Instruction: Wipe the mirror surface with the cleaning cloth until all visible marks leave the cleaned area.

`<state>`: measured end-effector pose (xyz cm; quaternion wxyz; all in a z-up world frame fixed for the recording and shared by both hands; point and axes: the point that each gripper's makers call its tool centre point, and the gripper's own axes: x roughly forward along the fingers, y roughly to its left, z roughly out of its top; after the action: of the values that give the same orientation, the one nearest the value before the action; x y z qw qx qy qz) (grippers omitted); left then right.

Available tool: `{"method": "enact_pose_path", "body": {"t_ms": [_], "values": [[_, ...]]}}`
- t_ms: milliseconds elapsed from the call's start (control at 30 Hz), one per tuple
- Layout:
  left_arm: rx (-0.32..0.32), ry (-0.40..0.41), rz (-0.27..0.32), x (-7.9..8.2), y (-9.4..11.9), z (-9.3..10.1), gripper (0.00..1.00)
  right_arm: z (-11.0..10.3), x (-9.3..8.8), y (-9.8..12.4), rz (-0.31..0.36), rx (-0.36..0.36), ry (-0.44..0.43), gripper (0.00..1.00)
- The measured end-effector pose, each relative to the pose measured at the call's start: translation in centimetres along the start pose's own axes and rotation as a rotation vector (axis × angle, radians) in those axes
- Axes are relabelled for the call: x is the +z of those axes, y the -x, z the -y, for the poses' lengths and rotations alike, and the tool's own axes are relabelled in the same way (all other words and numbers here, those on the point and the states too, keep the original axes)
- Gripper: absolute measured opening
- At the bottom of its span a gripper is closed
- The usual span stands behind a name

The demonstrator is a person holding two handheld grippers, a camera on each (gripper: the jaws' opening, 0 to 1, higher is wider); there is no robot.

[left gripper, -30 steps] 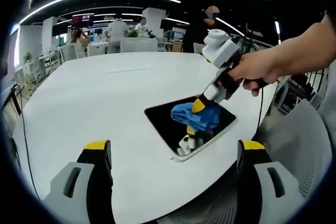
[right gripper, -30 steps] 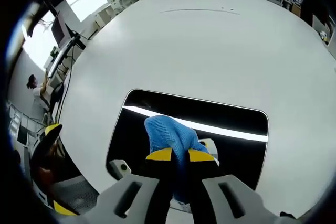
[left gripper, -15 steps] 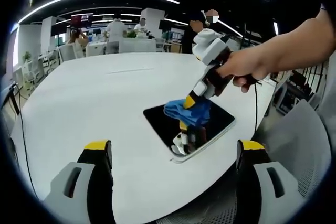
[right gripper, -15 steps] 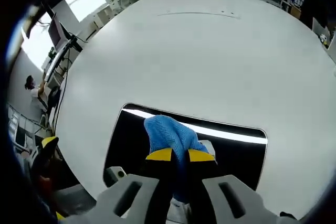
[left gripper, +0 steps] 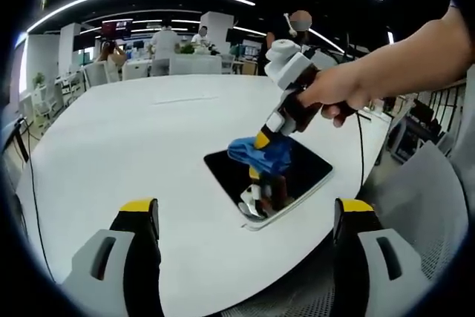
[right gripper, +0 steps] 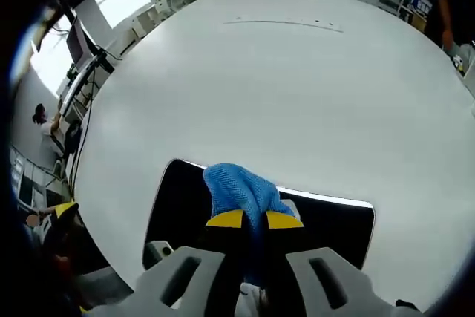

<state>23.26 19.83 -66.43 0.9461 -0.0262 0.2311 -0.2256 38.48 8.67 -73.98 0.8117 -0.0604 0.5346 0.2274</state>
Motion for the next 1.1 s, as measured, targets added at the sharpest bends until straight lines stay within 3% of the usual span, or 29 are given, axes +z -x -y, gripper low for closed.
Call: {"method": "enact_pose_path", "body": {"t_ms": [1100], "values": [[0.007, -0.001, -0.006, -0.05, -0.03, -0.06, 0.97, 0.16, 0.18, 0.01, 0.0, 0.017, 0.029, 0.03]]}}
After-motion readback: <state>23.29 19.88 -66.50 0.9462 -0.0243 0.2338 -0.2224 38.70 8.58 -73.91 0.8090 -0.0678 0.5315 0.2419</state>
